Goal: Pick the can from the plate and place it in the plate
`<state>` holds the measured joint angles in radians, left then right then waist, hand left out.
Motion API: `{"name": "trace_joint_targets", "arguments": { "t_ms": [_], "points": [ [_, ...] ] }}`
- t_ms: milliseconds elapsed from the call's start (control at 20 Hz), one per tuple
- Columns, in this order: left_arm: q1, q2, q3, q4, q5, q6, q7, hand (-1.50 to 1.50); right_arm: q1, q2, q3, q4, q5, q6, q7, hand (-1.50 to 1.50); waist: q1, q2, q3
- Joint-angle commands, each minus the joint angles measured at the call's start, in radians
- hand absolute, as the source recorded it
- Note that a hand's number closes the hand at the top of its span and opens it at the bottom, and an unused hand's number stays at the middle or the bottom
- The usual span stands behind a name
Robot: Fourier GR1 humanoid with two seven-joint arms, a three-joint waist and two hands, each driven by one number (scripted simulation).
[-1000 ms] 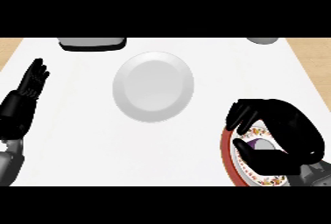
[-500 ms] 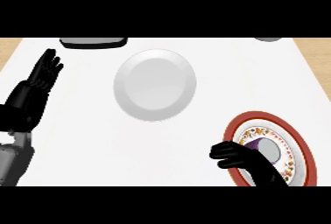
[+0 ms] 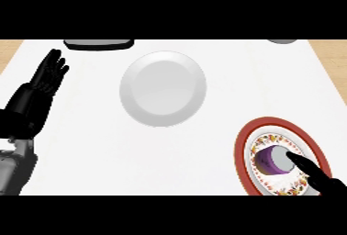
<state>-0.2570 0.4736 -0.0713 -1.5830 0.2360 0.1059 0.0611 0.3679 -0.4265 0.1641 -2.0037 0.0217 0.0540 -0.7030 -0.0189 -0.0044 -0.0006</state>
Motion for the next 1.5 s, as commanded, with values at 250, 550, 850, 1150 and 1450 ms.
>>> {"name": "trace_joint_targets", "arguments": {
  "t_ms": [250, 550, 850, 1150, 1450],
  "points": [
    [-0.026, 0.025, 0.043, 0.019, 0.013, -0.021, 0.017, 0.0, 0.125, -0.293, -0.214, -0.191, 0.189, 0.035, 0.356, -1.5, -0.007, 0.004, -0.004],
    [-0.023, -0.03, -0.016, -0.035, -0.035, 0.027, 0.054, 0.0, 0.183, -0.434, -0.215, -0.251, 0.287, 0.19, 0.55, -1.5, 0.007, 0.004, -0.001],
    [-0.035, -0.033, 0.025, 0.004, -0.04, -0.024, 0.028, 0.0, 0.036, -0.351, -0.079, -0.279, 0.413, 0.251, 0.771, -1.5, 0.022, 0.006, 0.0],
    [-0.025, -0.085, 0.009, -0.013, -0.072, -0.024, 0.041, 0.0, -0.064, -0.251, -0.022, -0.111, 0.571, 0.232, 0.779, -1.5, 0.021, 0.005, 0.001],
    [-0.002, -0.087, 0.052, 0.001, -0.084, -0.075, 0.012, 0.0, -0.066, -0.181, 0.006, -0.043, 0.68, 0.239, 0.789, -1.5, 0.015, 0.004, 0.001]
  ]
}}
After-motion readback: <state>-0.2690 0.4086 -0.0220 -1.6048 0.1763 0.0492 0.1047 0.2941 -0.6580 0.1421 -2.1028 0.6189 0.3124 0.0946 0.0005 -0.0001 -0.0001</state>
